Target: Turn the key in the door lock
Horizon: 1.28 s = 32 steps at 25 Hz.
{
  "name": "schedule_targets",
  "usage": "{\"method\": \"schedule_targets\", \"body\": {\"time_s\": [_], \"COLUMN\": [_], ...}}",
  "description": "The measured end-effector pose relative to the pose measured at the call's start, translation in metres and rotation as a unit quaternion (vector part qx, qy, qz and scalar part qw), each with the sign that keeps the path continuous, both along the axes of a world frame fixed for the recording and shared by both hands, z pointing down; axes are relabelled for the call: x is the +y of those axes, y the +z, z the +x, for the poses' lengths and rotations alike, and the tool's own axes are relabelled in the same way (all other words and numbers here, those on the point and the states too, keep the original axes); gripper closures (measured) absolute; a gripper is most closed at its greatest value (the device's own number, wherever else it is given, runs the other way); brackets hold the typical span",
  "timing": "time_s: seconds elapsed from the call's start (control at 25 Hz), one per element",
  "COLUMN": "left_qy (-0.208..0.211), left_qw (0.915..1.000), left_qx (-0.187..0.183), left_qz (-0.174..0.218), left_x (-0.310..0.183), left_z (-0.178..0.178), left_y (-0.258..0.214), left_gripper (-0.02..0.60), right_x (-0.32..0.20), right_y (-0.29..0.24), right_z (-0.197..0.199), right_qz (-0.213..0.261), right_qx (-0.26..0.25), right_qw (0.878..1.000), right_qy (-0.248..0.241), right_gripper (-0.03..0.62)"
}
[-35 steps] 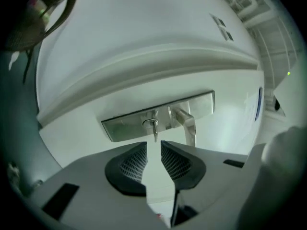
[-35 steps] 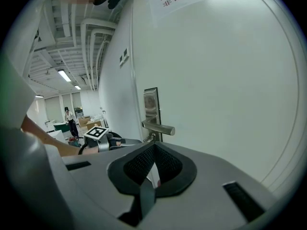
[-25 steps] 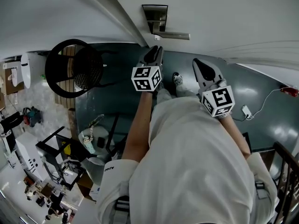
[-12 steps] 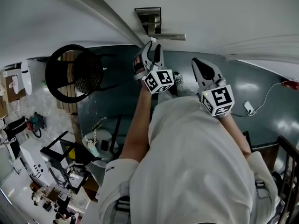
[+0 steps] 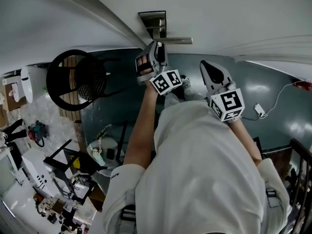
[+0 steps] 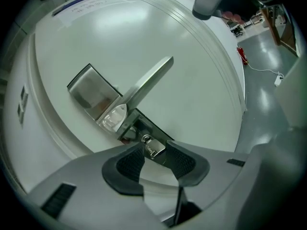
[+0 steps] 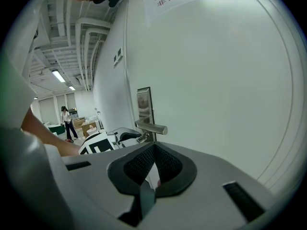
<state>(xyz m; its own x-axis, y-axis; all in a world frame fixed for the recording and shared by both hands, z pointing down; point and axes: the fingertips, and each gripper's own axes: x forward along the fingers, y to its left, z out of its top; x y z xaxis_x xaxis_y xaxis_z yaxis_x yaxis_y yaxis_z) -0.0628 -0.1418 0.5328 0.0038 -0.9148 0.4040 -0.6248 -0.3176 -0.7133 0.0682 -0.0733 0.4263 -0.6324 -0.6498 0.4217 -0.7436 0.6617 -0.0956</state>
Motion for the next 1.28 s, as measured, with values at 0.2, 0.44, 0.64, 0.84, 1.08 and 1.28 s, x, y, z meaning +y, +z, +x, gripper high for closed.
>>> {"method": "schedule_targets", "body": {"time_s": [0.2, 0.44, 0.64, 0.84, 1.08, 1.28], "left_qy": [0.003, 0.019, 0.05, 0.047, 0.027, 0.011], "left_qw": [0.9992, 0.9981, 0.9958, 0.9962, 0.9987, 0.9991], "left_qx": [-0.041, -0.057, -0.071, -0.064, -0.016, 0.022], "left_qz": [-0.003, 0.011, 0.03, 0.036, 0.039, 0.033], "left_x": [-0.006, -0.005, -0.004, -0.005, -0.006, -0.006], "left_z": [-0.005, -0.003, 0.006, 0.005, 0.004, 0.002], "left_y": [0.006, 0.004, 0.0, -0.001, -0.002, -0.003], "left_gripper": [0.437, 0.446, 0.446, 0.459, 0.463, 0.466], "right_x": [-0.002, -0.003, -0.003, -0.001, -0.001, -0.001], "right_y": [0.0, 0.0, -0.001, -0.001, 0.001, 0.002], "right_z": [-0.003, -0.004, -0.004, -0.005, -0.001, 0.0], "right_qz": [-0.001, -0.002, -0.002, -0.002, -0.004, -0.005], "right_qx": [0.0, 0.002, 0.001, 0.002, 0.003, 0.002], "right_qw": [1.0, 1.0, 1.0, 1.0, 1.0, 1.0], "right_qy": [0.0, 0.003, 0.004, 0.005, 0.011, 0.013], "right_gripper": [0.602, 0.602, 0.602, 0.602, 0.602, 0.602]}}
